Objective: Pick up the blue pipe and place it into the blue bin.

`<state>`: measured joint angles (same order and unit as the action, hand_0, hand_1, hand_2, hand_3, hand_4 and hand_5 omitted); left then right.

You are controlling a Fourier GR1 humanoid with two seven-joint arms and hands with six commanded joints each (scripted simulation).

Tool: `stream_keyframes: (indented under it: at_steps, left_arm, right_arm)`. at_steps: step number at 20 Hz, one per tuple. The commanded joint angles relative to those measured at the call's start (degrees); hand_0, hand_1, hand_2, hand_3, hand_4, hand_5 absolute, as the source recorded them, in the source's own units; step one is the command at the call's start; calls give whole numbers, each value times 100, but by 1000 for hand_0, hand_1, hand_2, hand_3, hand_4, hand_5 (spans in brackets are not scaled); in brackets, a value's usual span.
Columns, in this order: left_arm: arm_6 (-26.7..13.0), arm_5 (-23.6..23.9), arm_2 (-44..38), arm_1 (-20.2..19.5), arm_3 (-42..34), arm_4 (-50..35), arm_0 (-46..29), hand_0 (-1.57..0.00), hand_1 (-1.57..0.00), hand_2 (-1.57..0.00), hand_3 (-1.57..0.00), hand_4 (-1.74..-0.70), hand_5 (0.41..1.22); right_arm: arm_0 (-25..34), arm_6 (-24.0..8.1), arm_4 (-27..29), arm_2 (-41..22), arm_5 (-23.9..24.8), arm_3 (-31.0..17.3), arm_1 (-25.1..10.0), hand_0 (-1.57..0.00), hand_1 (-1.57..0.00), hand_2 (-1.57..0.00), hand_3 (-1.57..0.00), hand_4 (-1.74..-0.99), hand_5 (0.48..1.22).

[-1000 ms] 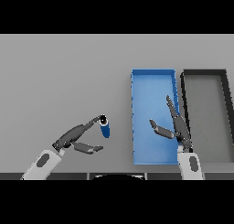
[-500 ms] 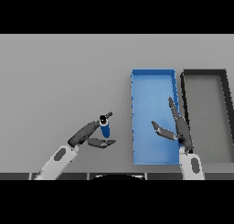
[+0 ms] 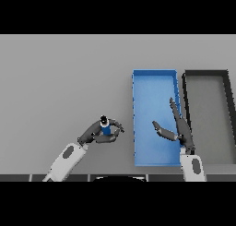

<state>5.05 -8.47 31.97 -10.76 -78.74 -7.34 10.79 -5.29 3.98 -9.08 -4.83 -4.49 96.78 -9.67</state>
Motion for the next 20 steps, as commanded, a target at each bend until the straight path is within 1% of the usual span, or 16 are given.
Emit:
stream_keyframes:
  at_steps: [1,2,3,4,5,6,7,8,11,12,13,14,15,16,19,20]
  left_arm:
    - [177,18,53,49,20,75,-31,-648,-828,-936,-914,-1450,941]
    - [365,34,67,68,25,99,-79,-833,-976,-1063,-1015,-1505,997]
    - [349,19,79,75,37,96,-48,-981,-1095,-1164,-1112,-1551,1042]
    - [375,25,134,106,37,99,-43,-1099,-1190,-1246,-1196,-1588,1078]
    - [419,62,167,81,9,117,-65,-1193,-1266,-1311,-1258,-1617,1106]
    - [434,115,231,55,-35,184,-89,-1269,-1327,-1363,-1320,-1586,1129]
    - [334,183,278,69,-119,216,-104,-1329,-1376,-1404,-1370,-1561,1148]
    - [393,206,326,70,-130,272,-138,-1378,-1415,-1438,-1411,-1541,1162]
    - [400,287,344,133,-263,420,-115,-1472,-1491,-1503,-1489,-1502,1191]
    - [520,324,325,158,-369,428,-174,-1492,-1507,-1516,-1505,-1494,1197]
    - [531,367,296,238,-432,454,-105,-1508,-1520,-1527,-1518,-1488,1202]
    - [632,316,238,293,-551,366,-42,-1520,-1530,-1536,-1529,-1485,1206]
    - [667,318,244,344,-684,363,-34,-1530,-1538,-1543,-1537,-1482,1209]
    - [682,297,246,348,-789,374,-43,-1539,-1545,-1549,-1544,-1480,1211]
    - [340,298,221,464,-957,442,90,-1554,-1558,-1560,-1557,-1475,1216]
    - [256,286,225,505,-952,512,177,-1558,-1560,-1562,-1560,-1474,1217]
  right_arm:
    - [-24,54,30,2,-27,12,-3,1,1,1,1,-1189,562]
    - [16,-19,39,18,-23,61,-30,1,1,1,1,-1184,562]
    - [5,-14,8,10,-16,74,-50,1,1,1,1,-1182,562]
    - [15,-30,-22,-6,2,94,-44,1,1,1,1,-1179,561]
    - [-17,30,-18,11,-10,32,-58,1,1,1,1,-1178,561]
    - [4,52,-66,-18,26,24,-26,1,1,1,1,-1176,560]
    - [43,4,-66,-16,22,21,-33,1,1,1,1,-1176,559]
    - [-16,49,-32,-23,-10,47,-26,1,1,1,1,-1176,559]
    - [13,21,-72,-38,7,3,-15,1,1,1,1,-1166,556]
    - [-7,-6,-75,-52,-13,7,-20,1,1,1,1,-1160,554]
    - [-14,-49,-83,-55,-9,12,-16,1,1,1,1,-1158,552]
    - [34,-111,-84,-15,2,0,-55,1,1,1,1,-1154,550]
    - [51,-43,-108,-20,27,-16,-46,1,1,1,1,-1151,550]
    - [64,-42,-141,-20,33,17,-81,1,1,1,1,-1144,551]
    - [-6,-2,-176,-39,46,5,-60,1,1,1,1,-1135,559]
    - [18,-76,-178,-31,42,50,-88,1,1,1,1,-1129,561]
